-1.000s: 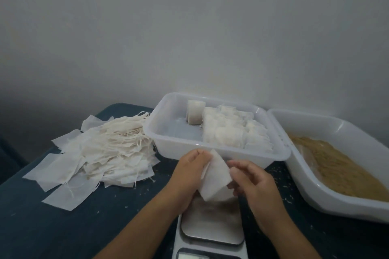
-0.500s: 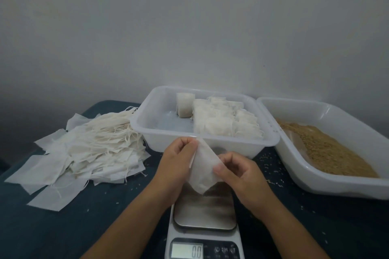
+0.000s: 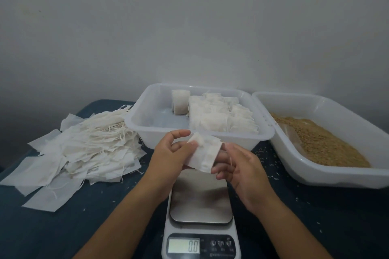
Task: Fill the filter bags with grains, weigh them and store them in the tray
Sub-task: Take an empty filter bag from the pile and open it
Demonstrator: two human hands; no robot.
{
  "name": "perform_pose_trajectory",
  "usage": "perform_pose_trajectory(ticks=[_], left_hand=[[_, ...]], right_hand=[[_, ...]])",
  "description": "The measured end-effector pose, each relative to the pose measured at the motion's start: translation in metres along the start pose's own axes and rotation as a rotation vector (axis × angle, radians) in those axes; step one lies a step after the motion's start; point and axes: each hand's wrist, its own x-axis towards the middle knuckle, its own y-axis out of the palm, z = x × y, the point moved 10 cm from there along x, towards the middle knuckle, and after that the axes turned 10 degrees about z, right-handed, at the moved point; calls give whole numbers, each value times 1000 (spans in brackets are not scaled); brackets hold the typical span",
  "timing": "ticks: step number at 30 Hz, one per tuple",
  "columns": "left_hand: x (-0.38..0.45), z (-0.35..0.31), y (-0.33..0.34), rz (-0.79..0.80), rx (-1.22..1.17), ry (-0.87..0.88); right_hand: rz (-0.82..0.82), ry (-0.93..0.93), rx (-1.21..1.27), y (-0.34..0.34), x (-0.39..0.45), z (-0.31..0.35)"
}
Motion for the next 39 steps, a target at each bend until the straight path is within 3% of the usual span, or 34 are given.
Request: perform_pose_trajectory(ticks=[4,10,12,15,18,20,22,39], left_hand=[[1,3,-3,-20,-27,-9],[-1,0,-10,-86,130,26],[-7,-20,-20,-195,335,143],[-32,-69,-9,-284,682,515],[-47,-76,27,-54,820,694],[-44,-62,48,101,907,626],[-42,-51,57,160,939,578],[-28,-32,27,-23,655,356]], right_hand=[[-17,-22,-157,1,-3,4],[-74,-52,-183,-2,-5,9],[-101,-61,-172,-5,-6,11],[-143,-74,-165,-12,-7,14],[-150,-94,-221,-13,-8,16],[-124,-101,-265,-10,-9,15],[-111,-101,-285,-9,-8,14],[-132,-147,-540,0,-13,21]])
